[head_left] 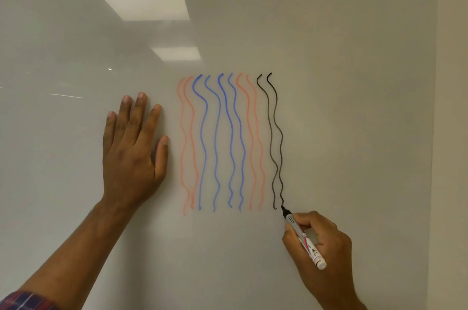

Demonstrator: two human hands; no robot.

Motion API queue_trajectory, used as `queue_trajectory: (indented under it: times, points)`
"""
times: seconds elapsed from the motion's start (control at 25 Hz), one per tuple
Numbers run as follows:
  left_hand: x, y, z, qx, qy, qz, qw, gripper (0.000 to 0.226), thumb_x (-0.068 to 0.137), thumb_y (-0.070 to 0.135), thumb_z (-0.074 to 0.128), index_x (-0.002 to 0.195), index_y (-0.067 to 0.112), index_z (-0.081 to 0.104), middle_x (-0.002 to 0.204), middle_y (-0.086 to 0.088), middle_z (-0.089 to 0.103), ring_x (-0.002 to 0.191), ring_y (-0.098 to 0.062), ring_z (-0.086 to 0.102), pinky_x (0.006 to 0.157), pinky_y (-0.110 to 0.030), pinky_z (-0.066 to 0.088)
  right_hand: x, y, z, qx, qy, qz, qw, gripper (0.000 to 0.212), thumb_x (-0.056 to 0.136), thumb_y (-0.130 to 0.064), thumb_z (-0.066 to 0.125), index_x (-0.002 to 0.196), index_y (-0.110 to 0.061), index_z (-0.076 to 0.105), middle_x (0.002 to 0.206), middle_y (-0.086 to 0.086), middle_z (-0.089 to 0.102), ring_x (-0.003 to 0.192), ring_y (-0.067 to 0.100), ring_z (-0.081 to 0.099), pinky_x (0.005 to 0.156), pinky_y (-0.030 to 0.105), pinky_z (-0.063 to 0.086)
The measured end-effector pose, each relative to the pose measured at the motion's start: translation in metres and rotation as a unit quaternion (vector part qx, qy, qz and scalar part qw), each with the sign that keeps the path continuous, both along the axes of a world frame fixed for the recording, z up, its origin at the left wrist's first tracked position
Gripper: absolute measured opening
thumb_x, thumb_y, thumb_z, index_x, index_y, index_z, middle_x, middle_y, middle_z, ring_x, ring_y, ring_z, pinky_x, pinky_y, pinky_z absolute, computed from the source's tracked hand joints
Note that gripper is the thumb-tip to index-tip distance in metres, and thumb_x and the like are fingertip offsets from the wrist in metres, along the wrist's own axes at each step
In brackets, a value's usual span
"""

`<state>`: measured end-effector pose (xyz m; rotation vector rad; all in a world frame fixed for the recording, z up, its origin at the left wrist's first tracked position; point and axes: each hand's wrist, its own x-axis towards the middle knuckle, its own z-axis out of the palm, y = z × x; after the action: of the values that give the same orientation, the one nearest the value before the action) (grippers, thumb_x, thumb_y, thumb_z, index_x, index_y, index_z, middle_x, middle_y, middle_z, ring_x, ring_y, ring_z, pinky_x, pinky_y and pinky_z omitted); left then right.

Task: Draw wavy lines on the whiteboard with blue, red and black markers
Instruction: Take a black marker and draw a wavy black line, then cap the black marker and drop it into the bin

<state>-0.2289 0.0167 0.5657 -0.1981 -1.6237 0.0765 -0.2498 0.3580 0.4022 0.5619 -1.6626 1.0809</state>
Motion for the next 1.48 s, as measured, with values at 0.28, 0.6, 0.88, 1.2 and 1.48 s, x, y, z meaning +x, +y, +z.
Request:
queue_trajectory:
  times: [0.28,0.6,0.88,1.2,1.48]
  points:
    - [0.009,0.007,-0.015,0.013,-0.033,0.003,0.999,0.058,0.106,0.024,0.047,0.16,0.007,0.04,0.173,-0.015,0.025,0.163,-0.033,0.016,0.13,-0.059,0.018,0.026,-0.003,-0.012,-0.103,-0.075,0.063,0.99,0.022,0.079,-0.041,0.076,0.1,-0.043,0.069,0.09,-0.017,0.073,0.081,0.007,0.072,0.069,0.014,0.057]
    - [0.034,0.028,-0.077,0.031,-0.05,-0.011,0.998,0.052,0.102,0.023,0.057,0.151,0.004,0.054,0.167,-0.017,0.039,0.159,-0.036,0.029,0.12,-0.06,0.036,0.06,-0.033,-0.027,-0.124,-0.154,0.224,0.954,0.023,0.089,-0.026,0.079,0.104,-0.041,0.072,0.086,0.001,0.079,0.078,0.014,0.077,0.073,0.022,0.061]
    - [0.067,0.064,-0.177,0.075,-0.113,-0.07,0.988,0.043,0.098,0.02,0.063,0.138,0.005,0.066,0.152,-0.014,0.058,0.148,-0.034,0.048,0.112,-0.051,0.045,0.081,-0.031,-0.057,-0.156,-0.298,0.366,0.868,0.042,0.086,-0.022,0.05,0.115,-0.026,0.079,0.107,0.016,0.076,0.102,0.036,0.07,0.078,0.047,0.054]
    - [0.091,0.112,-0.3,0.206,-0.293,-0.211,0.909,0.036,0.104,0.026,0.057,0.134,0.009,0.067,0.135,-0.003,0.068,0.129,-0.018,0.06,0.108,-0.035,0.049,0.106,-0.014,-0.12,-0.196,-0.406,0.506,0.735,0.068,0.091,-0.055,0.062,0.141,-0.008,0.06,0.131,0.029,0.059,0.105,0.037,0.061,0.077,0.049,0.049]
    - [0.091,0.135,-0.396,0.293,-0.453,-0.236,0.808,0.027,0.105,0.029,0.055,0.123,0.02,0.073,0.122,0.009,0.072,0.116,-0.009,0.064,0.098,-0.027,0.052,0.12,0.0,-0.169,-0.217,-0.49,0.47,0.701,0.034,0.101,-0.018,0.054,0.131,-0.009,0.068,0.119,0.021,0.066,0.09,0.032,0.063,0.071,0.038,0.052]
